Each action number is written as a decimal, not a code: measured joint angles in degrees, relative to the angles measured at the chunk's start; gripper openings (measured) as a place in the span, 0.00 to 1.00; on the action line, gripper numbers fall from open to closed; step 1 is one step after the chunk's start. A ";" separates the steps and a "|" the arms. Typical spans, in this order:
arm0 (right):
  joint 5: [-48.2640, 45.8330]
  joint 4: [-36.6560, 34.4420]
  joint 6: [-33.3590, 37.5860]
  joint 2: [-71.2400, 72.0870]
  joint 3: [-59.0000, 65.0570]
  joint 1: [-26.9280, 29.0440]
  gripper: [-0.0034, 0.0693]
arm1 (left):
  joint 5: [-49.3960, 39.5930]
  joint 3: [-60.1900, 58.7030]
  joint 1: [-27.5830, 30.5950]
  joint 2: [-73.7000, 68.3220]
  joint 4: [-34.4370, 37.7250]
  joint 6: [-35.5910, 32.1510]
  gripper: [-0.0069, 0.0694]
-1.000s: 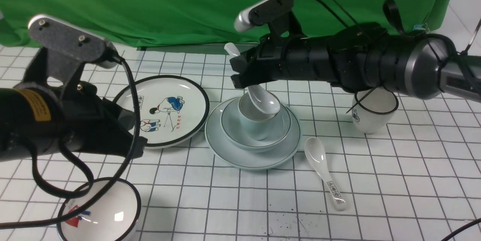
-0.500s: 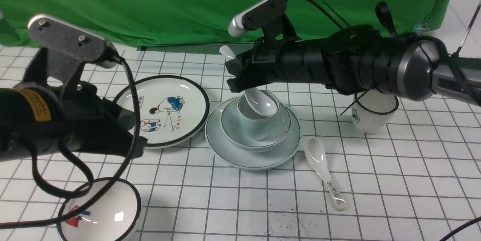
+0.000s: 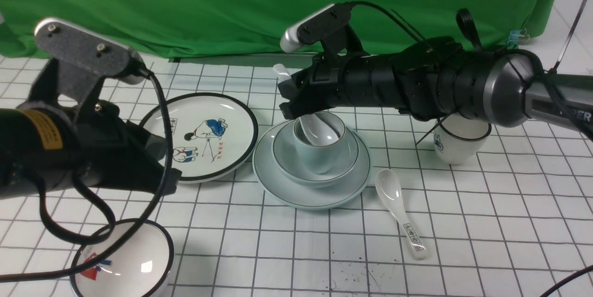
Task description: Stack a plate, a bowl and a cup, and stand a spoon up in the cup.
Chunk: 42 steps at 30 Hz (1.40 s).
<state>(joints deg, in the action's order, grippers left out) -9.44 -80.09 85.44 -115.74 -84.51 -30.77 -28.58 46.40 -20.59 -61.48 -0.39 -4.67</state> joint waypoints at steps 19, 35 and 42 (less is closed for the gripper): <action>-8.89 29.61 -23.88 25.84 0.00 0.00 0.09 | -9.23 -3.65 0.00 24.00 -1.50 2.12 0.06; -4.95 40.39 -35.24 61.56 25.88 0.00 0.07 | -10.54 -13.46 0.00 46.33 -1.45 3.04 0.06; -3.69 41.24 -35.24 71.56 31.69 0.00 0.07 | -10.54 -13.46 0.00 46.37 -1.40 3.04 0.06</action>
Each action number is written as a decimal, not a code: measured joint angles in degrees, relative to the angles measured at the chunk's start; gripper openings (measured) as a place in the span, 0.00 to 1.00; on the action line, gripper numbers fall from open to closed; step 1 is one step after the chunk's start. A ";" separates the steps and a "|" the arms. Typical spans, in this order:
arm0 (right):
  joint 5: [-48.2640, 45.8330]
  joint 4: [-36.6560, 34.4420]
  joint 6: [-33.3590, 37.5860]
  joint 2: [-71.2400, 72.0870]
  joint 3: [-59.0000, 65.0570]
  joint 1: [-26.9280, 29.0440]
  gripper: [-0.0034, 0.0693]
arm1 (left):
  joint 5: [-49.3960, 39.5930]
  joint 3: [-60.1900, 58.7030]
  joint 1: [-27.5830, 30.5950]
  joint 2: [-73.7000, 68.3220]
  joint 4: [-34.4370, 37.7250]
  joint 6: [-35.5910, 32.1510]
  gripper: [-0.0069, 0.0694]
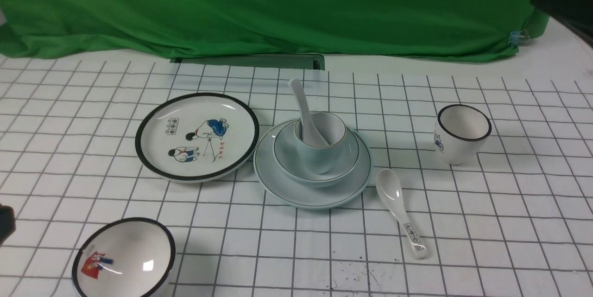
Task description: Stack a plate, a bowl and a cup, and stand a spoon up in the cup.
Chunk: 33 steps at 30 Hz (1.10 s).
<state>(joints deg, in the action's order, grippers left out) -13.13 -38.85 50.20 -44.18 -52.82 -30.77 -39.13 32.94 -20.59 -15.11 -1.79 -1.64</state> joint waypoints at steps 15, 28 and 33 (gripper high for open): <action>-2.11 0.27 -0.81 3.88 0.87 0.00 0.11 | -0.01 -0.89 0.00 0.00 0.00 0.12 0.06; -4.97 7.35 -8.27 9.11 4.25 0.00 0.06 | 0.08 -0.89 0.00 0.00 0.00 0.20 0.06; 0.64 21.75 -24.35 15.39 15.72 2.66 0.06 | 0.08 -0.89 0.00 0.00 0.06 0.20 0.06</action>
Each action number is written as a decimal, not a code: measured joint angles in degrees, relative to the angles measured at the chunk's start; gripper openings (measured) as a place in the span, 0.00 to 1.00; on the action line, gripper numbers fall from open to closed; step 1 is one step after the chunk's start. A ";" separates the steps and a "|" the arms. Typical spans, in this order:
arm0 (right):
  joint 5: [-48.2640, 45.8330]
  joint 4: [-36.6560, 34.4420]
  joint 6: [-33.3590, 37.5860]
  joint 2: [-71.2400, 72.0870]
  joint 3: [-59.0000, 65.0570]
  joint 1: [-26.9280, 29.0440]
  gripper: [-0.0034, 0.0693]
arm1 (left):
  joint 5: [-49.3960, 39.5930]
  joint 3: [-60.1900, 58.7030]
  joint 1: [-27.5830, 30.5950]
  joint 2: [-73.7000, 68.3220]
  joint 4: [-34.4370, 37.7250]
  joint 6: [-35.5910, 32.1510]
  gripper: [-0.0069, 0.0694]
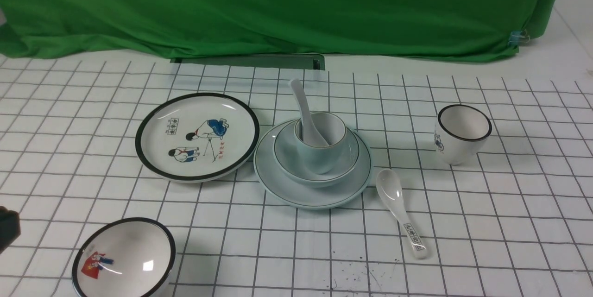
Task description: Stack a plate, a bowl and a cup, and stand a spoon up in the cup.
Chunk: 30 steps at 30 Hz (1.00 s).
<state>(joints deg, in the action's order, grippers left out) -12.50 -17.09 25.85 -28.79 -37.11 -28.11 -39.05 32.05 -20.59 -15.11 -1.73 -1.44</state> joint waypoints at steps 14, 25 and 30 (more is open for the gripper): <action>4.71 19.12 -29.20 24.68 33.20 31.06 0.06 | 0.00 0.00 0.00 0.00 -0.05 0.00 0.06; 0.34 20.01 -30.56 28.73 37.60 34.67 0.06 | 0.07 0.00 0.00 0.00 -0.05 0.05 0.06; -0.08 20.01 -30.56 28.79 37.60 34.19 0.06 | 0.07 0.00 0.00 0.00 -0.05 0.05 0.06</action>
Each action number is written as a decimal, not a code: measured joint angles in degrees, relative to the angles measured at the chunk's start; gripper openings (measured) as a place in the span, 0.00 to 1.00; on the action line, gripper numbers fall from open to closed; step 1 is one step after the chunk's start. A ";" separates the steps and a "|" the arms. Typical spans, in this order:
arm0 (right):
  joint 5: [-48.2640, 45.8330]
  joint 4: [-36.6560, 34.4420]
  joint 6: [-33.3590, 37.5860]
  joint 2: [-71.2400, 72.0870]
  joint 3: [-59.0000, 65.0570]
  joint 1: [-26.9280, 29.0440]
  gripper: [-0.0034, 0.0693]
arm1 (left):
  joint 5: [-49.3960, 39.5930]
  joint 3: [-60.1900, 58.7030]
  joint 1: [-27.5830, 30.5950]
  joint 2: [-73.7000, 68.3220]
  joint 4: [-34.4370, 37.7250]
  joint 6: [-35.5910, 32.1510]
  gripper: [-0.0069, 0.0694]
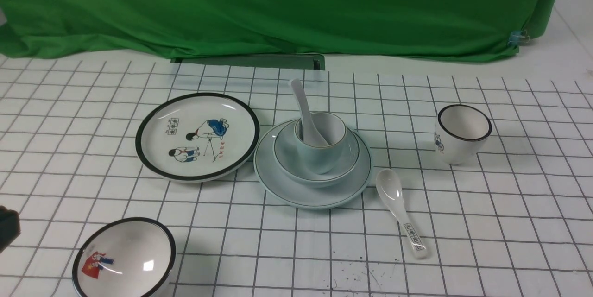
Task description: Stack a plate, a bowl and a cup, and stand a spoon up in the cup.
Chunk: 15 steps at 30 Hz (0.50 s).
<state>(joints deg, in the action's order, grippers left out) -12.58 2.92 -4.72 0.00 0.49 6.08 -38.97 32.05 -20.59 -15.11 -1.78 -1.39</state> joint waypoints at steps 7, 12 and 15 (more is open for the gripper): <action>-0.05 0.00 -0.06 0.00 0.00 -3.62 0.06 | 0.00 0.00 0.00 0.00 0.00 0.00 0.06; -0.05 0.00 -0.06 0.02 0.00 -4.95 0.06 | 0.00 0.00 0.00 0.00 0.00 0.00 0.06; -0.05 0.00 -0.06 0.02 0.00 -5.13 0.06 | 0.00 0.00 0.00 0.00 0.00 0.00 0.06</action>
<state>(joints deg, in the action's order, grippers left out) -12.63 2.92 -4.78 0.02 0.49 0.95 -38.97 32.05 -20.59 -15.11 -1.78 -1.39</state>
